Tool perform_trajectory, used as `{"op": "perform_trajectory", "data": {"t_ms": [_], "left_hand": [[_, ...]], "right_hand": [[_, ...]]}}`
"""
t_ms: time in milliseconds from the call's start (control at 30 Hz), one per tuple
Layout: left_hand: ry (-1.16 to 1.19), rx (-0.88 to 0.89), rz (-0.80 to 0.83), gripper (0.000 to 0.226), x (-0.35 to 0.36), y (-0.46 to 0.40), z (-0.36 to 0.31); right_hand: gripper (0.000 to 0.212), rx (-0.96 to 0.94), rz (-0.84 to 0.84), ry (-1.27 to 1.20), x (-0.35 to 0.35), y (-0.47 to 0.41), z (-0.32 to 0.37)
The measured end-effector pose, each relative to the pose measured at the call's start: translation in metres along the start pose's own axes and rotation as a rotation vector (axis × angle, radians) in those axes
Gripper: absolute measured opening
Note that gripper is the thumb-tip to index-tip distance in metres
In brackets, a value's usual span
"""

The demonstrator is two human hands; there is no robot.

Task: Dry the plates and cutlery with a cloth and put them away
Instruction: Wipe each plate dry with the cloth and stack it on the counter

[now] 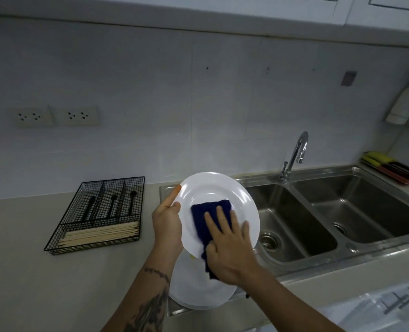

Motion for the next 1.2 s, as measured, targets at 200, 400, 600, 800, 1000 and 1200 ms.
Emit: {"op": "perform_trajectory", "data": {"t_ms": [200, 400, 600, 800, 1000, 1200], "left_hand": [[0.004, -0.036, 0.071, 0.054, 0.013, 0.007, 0.005], [0.024, -0.02, -0.035, 0.046, 0.002, 0.013, -0.001], [-0.066, -0.017, 0.078, 0.05, -0.007, 0.007, -0.008], [-0.396, -0.108, 0.441, 0.046, 0.004, -0.006, -0.029], [-0.47, -0.056, 0.441, 0.044, 0.014, -0.003, -0.013], [-0.234, -0.023, 0.252, 0.041, 0.016, 0.003, -0.005]], "right_hand": [[0.07, -0.062, -0.088, -0.014, -0.01, -0.037, 0.002], [0.068, 0.166, -0.222, 0.2, -0.04, -0.062, -0.044], [0.071, 0.26, -0.134, -0.153, -0.049, -0.047, -0.067], [0.074, 0.114, -0.111, -0.251, -0.058, -0.029, -0.088], [0.077, -0.017, -0.143, 0.03, -0.059, -0.017, -0.071], [0.069, 0.165, -0.218, 0.243, -0.038, -0.003, -0.082]]}}
Point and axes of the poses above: each hand's wrist, its own y-axis away from the middle knuckle, its own x-axis out of the palm, z = x × y, the point moved 3 cm from there along -y, towards the middle knuckle, and after that the axes turned 1 degree about -x, right-handed, at the moved point
